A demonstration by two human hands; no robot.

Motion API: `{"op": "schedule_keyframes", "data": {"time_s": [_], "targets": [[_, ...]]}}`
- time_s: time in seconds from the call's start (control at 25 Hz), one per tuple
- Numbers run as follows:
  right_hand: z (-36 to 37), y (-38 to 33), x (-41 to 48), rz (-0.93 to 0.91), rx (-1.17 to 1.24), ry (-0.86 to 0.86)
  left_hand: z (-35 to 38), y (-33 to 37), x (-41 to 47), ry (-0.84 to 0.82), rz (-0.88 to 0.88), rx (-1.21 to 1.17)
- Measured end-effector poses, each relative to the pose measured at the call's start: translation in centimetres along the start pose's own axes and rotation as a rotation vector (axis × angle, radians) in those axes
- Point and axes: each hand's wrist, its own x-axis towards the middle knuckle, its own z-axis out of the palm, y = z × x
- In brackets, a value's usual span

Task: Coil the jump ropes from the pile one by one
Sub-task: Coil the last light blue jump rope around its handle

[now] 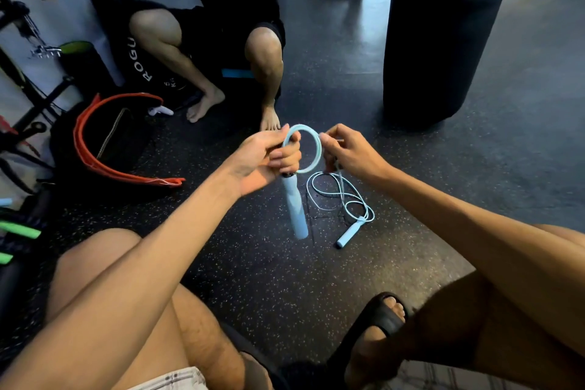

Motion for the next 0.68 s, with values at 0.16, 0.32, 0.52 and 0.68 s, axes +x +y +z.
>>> {"op": "schedule_keyframes", "data": {"time_s": [0.16,0.32,0.52,0.68], "targets": [[0.2,1.3,-0.7,0.207,0.027,-0.171,-0.4,0.7,0.5,0.254,0.190,-0.168],[0.4,1.6,-1.3,0.286,-0.078,-0.387,-1.3,0.7,0.7,0.433,0.372,-0.156],[1.2,1.4,-2.0,0.202,-0.218,-0.532,-2.7,0.2,1.1,0.630,0.507,0.170],[1.5,0.2,-1.6,-0.107,-0.354,-0.447,-3.3,-0.6,1.5,0.660,0.442,0.570]]}}
